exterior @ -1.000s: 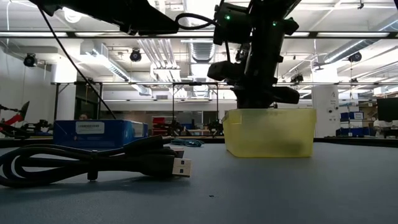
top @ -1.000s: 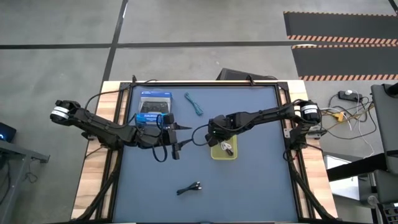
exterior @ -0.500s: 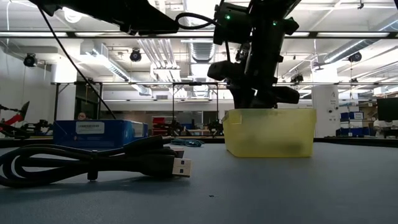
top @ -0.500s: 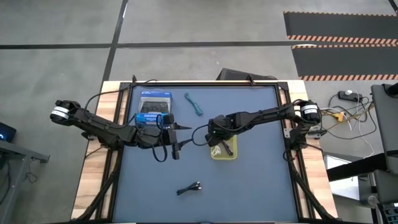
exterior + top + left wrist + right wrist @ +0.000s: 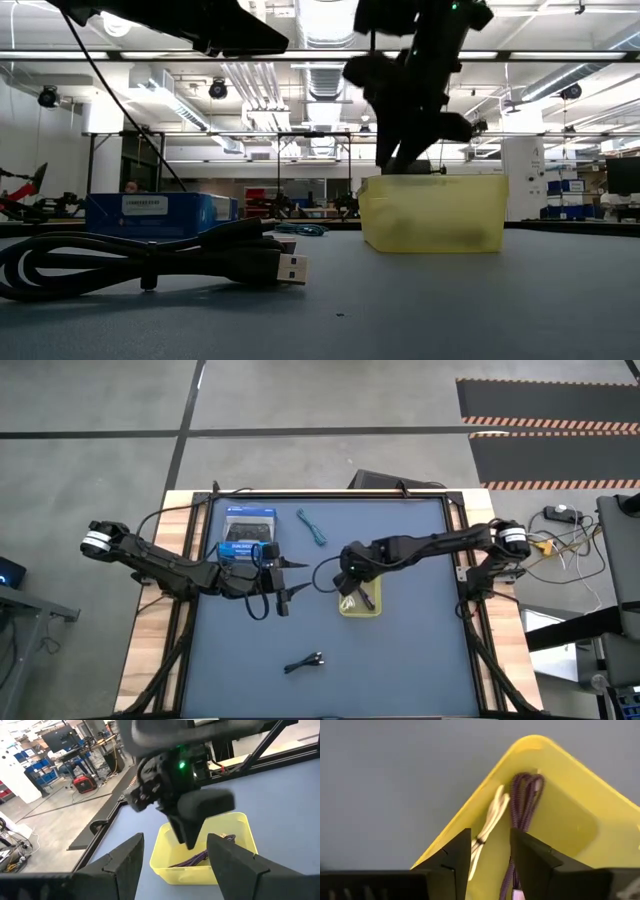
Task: Pick and place USB-C Cables
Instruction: Put the black charger cable into the yellow bin
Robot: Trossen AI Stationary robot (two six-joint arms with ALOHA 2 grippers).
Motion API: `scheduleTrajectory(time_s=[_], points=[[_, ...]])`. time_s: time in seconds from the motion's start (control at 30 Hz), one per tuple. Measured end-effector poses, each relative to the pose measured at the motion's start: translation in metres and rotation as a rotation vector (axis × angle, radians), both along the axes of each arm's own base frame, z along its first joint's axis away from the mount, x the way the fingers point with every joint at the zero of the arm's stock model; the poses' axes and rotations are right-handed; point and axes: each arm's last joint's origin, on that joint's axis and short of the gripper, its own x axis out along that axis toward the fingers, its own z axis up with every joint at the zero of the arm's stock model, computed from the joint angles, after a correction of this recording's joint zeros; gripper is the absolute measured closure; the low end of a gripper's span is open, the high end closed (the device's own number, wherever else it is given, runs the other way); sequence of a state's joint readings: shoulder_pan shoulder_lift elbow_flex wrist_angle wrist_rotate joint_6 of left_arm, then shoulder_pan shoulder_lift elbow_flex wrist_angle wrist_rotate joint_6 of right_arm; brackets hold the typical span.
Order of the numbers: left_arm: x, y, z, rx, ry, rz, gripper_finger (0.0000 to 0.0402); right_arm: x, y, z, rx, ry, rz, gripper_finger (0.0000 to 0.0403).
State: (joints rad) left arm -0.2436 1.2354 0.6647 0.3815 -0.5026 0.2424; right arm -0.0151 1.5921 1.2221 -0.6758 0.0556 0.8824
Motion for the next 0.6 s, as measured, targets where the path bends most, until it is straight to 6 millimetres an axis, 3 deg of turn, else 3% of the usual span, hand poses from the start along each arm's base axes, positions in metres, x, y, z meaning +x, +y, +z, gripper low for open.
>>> scheduleTrajectory(time_s=[0.6], points=[[-0.001,0.000,-0.006,-0.099,-0.005,0.019,0.0200,-0.028,0.097,0.030,-0.345,-0.101,0.379,0.0335]])
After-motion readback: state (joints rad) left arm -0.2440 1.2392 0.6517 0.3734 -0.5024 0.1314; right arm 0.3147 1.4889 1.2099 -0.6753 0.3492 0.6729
